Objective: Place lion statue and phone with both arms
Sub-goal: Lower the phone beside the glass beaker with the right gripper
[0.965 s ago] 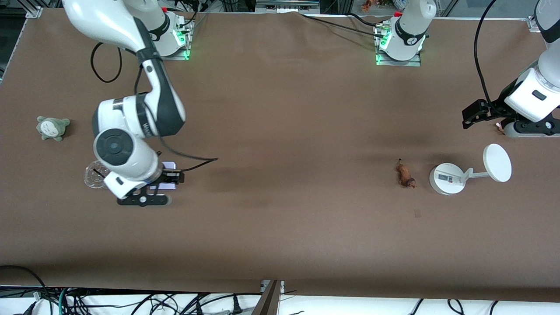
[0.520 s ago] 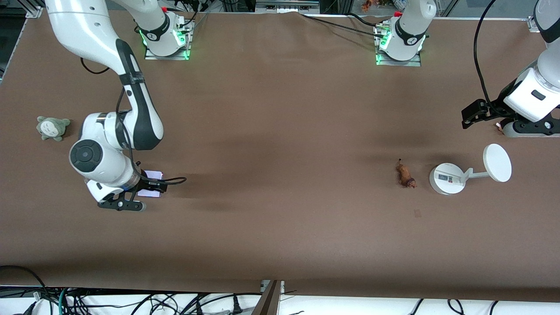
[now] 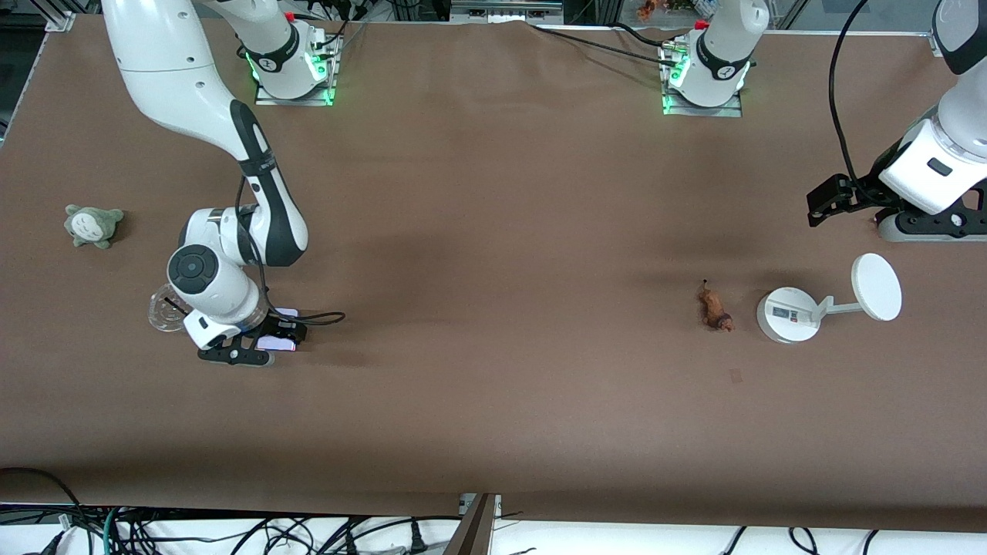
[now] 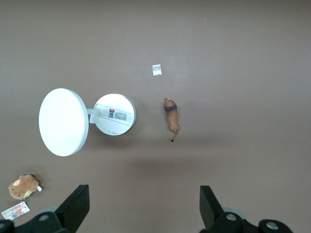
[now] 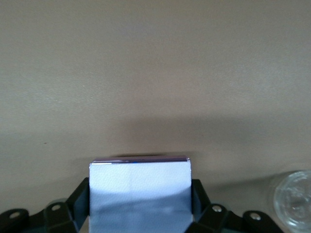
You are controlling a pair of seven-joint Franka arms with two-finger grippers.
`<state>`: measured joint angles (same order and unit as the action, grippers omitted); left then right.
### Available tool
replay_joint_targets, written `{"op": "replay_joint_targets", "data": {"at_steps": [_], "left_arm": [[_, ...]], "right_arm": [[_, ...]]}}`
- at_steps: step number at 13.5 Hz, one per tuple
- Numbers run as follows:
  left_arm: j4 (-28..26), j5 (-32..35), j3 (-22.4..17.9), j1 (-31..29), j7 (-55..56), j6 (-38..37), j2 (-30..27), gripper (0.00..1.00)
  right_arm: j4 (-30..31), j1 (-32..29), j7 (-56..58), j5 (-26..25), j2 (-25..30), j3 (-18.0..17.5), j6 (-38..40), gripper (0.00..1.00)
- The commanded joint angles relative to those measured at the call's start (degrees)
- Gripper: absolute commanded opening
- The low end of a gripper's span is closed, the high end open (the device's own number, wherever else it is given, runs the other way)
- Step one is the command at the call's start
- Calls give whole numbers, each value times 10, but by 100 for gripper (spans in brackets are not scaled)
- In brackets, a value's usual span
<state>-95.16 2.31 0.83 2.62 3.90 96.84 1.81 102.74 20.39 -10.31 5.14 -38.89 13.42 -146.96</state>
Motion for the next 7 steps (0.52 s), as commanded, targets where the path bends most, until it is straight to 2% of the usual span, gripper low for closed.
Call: {"op": "replay_joint_targets", "data": {"at_steps": [1, 7], "left_arm": [[4, -5, 0, 3, 5, -2, -1, 100], [5, -5, 11, 3, 15, -2, -1, 100]], "right_arm": [[23, -4, 16, 13, 6, -3, -34, 6], [23, -11, 24, 13, 3, -4, -42, 8]]}}
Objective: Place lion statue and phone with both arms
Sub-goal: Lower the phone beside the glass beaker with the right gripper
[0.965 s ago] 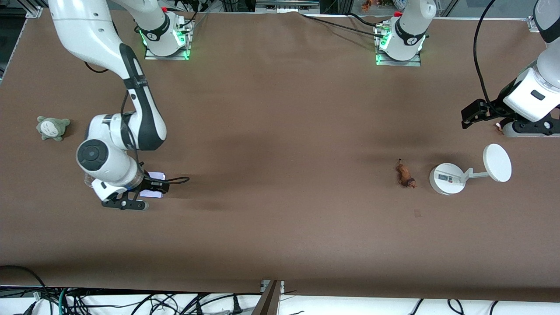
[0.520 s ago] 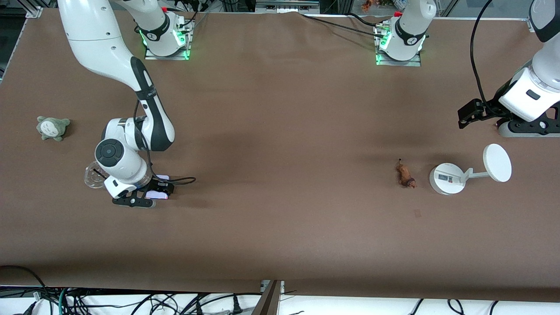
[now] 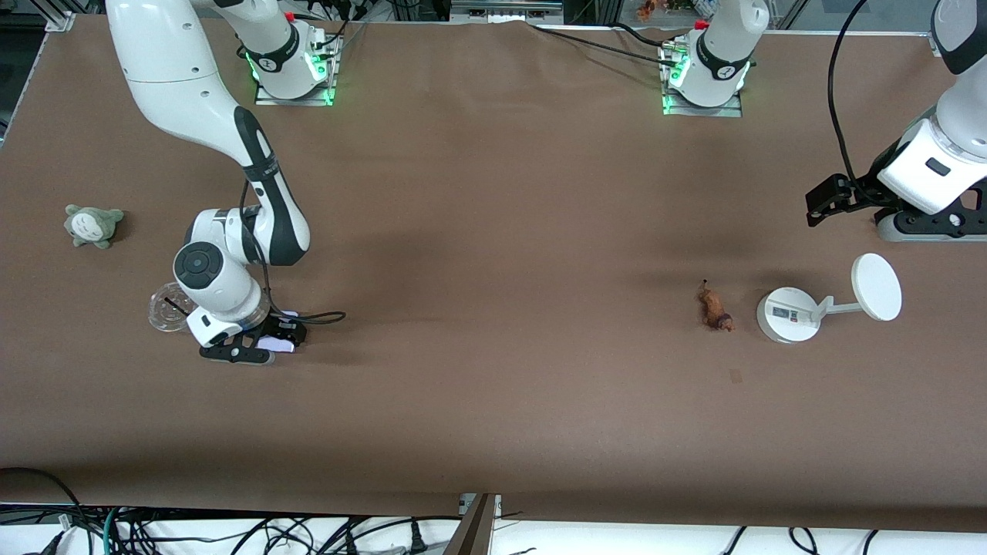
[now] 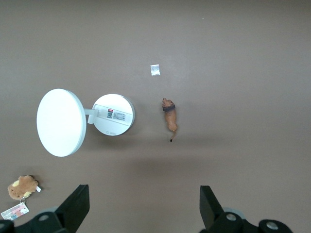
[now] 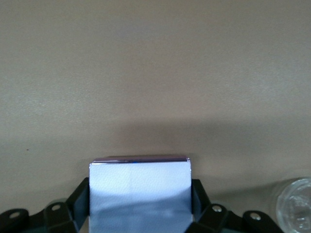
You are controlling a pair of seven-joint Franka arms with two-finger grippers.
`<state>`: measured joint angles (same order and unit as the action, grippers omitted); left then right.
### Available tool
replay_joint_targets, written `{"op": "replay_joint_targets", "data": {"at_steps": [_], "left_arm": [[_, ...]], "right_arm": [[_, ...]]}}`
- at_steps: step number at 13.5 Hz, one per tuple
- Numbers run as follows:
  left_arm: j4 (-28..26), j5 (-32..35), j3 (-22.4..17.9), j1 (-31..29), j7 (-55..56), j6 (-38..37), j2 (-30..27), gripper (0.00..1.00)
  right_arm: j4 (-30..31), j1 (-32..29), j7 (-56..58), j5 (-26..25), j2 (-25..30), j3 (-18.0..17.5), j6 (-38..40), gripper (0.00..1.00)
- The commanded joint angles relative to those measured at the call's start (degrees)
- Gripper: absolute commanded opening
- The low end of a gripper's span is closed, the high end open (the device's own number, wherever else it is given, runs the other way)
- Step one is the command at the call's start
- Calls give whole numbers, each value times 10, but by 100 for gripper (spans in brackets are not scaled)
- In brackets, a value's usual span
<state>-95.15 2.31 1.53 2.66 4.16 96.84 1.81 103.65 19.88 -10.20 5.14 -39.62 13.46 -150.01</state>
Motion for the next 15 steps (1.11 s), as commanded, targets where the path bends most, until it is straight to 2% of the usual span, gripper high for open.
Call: {"op": "replay_joint_targets", "data": {"at_steps": [1, 7, 8, 10, 13, 14, 15], "left_arm": [[5, -5, 4, 2, 18, -2, -1, 100], [5, -5, 4, 2, 18, -3, -1, 100], [5, -5, 4, 2, 18, -3, -1, 100], [4, -5, 4, 2, 18, -3, -1, 100], [5, -5, 4, 2, 17, -3, -1, 100], [5, -5, 4, 2, 17, -3, -1, 100], [5, -5, 4, 2, 18, -3, -1, 100]], "right_arm": [[15, -12, 32, 13, 10, -5, -12, 8], [18, -24, 55, 13, 10, -5, -17, 10], [21, -25, 56, 13, 10, -5, -21, 17], [21, -25, 56, 13, 9, -5, -21, 66], [20, -25, 60, 13, 9, -5, -21, 94], [20, -25, 61, 13, 10, -5, -21, 99], [19, -23, 61, 13, 12, -5, -20, 99]]}}
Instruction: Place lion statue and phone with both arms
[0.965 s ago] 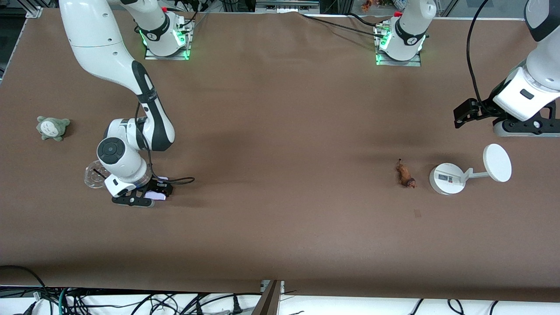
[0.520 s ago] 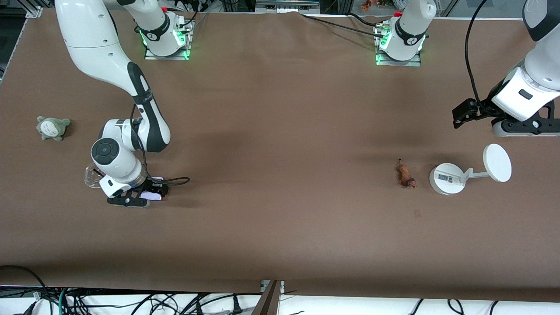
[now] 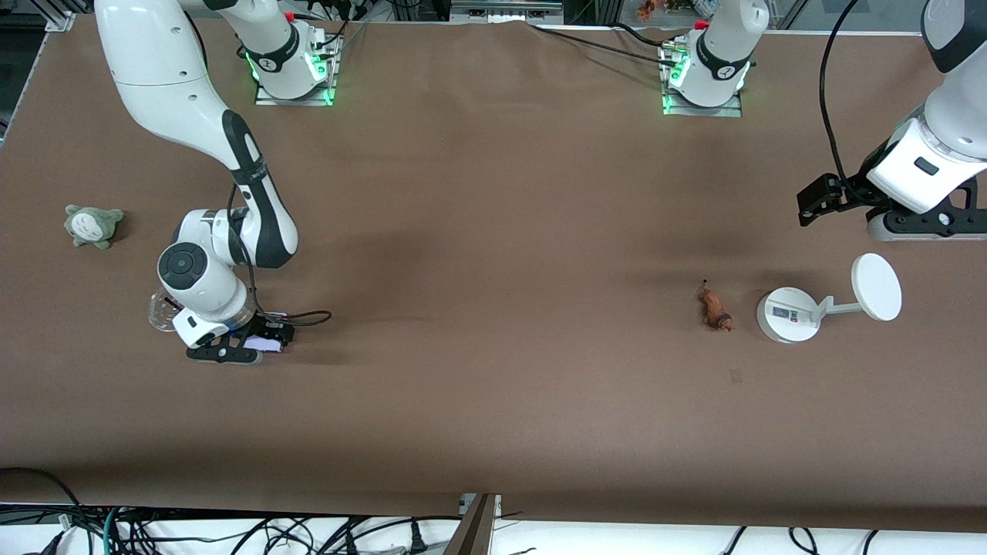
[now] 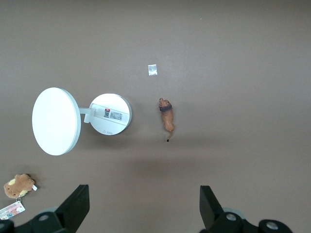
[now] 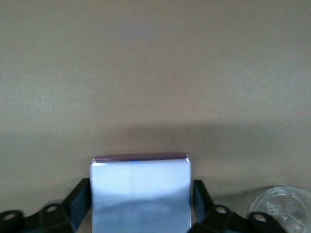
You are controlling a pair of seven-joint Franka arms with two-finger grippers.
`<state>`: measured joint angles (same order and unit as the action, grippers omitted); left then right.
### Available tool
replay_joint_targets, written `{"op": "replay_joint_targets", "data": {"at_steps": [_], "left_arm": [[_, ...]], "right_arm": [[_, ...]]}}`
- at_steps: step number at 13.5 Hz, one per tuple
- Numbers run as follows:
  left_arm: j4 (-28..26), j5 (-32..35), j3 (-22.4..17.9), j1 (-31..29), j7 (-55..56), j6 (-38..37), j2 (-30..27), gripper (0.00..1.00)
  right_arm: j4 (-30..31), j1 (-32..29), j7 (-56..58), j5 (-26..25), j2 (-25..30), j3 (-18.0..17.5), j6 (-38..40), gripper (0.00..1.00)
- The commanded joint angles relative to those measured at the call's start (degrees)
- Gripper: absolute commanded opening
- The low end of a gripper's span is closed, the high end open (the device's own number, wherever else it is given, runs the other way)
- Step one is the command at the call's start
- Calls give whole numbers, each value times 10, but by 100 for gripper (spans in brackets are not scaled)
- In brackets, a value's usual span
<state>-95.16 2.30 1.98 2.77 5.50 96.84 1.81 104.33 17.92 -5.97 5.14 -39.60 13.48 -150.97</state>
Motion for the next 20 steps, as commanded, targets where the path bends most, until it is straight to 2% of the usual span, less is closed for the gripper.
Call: {"op": "replay_joint_targets", "data": {"at_steps": [1, 2, 4, 9, 11, 14, 16, 18, 20], "left_arm": [[5, -5, 0, 0, 5, -3, -1, 100], [5, -5, 0, 0, 4, -3, -1, 100], [5, -5, 0, 0, 5, -3, -1, 100], [5, -5, 0, 0, 5, -3, -1, 100], [5, -5, 0, 0, 5, -3, -1, 100], [5, -5, 0, 0, 5, -3, -1, 100], [5, -5, -1, 0, 5, -3, -1, 100], [5, -5, -1, 0, 5, -3, -1, 100], [5, -5, -1, 0, 5, -3, -1, 100]], "right_arm": [[12, -3, 19, 14, 17, -6, -4, 99], [12, -3, 19, 14, 26, -6, 2, 99], [4, -3, 18, 13, 58, -6, 65, 99], [-20, -2, 11, 13, 190, -5, 286, 99], [-84, -2, -5, 13, 215, -3, 415, 99], [-214, -3, -13, 6, 215, 1, 594, 99], [-271, -3, -12, 4, 215, 18, 694, 99], [-324, -3, -10, 7, 216, 39, 773, 99], [-352, -2, -12, 5, 216, 38, 797, 99]]}}
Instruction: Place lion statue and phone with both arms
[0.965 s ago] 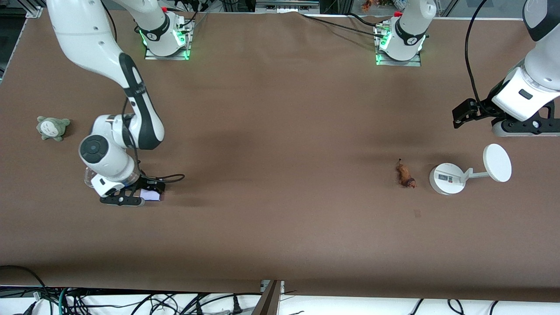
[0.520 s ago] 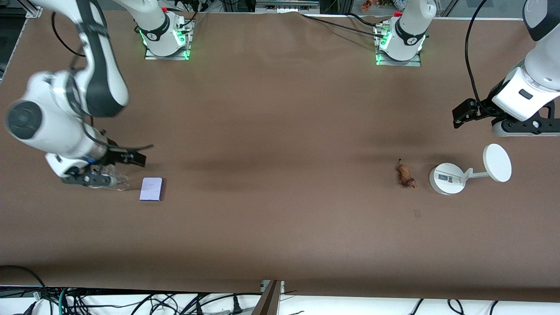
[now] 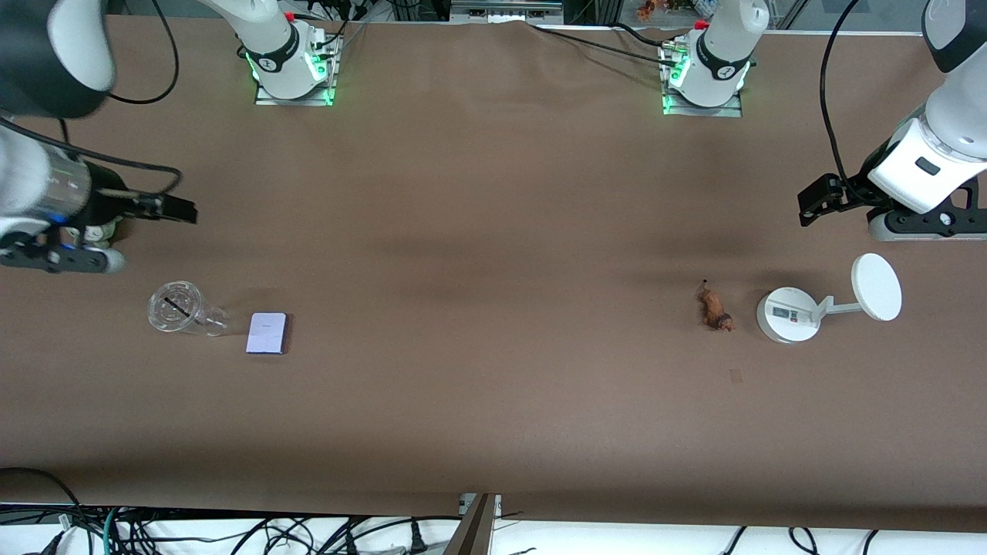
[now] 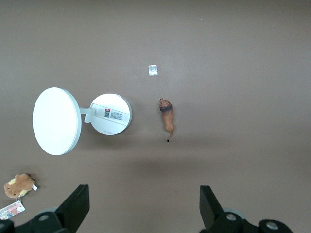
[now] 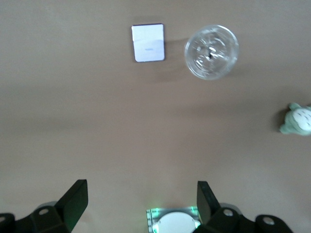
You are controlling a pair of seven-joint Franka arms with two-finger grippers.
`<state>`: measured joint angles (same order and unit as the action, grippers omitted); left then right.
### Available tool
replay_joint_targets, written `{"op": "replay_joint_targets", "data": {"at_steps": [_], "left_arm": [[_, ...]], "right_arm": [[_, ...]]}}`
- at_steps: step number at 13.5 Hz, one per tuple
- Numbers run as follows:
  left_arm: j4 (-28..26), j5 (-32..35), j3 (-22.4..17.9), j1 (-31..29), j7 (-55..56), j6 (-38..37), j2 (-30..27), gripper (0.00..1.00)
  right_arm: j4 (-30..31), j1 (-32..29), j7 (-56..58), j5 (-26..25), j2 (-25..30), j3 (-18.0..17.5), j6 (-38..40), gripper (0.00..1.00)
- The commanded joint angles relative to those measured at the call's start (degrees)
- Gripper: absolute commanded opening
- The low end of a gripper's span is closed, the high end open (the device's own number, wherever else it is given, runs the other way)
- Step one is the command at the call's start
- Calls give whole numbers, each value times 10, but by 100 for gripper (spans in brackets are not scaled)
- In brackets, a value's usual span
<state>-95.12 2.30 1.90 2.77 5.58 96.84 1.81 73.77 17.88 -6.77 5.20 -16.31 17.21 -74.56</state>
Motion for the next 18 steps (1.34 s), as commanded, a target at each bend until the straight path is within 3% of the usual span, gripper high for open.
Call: {"op": "replay_joint_targets", "data": {"at_steps": [1, 9, 13, 16, 18], "left_arm": [[4, -5, -1, 0, 4, -3, -1, 100], [5, -5, -1, -1, 4, -3, -1, 100], [5, -5, -1, -1, 4, -3, -1, 100], [5, -5, -1, -1, 3, -3, -1, 100], [5, -4, -1, -1, 3, -3, -1, 100]], "right_arm": [[-46, 0, -5, 3, -18, -1, 33, 99], [-11, -16, 1, 0, -6, 10, 47, 99], [36, -117, 23, -9, 36, -67, 29, 99], [141, -140, 70, -30, 118, -96, -59, 100], [160, -163, 76, -48, 137, -128, -83, 100]]}}
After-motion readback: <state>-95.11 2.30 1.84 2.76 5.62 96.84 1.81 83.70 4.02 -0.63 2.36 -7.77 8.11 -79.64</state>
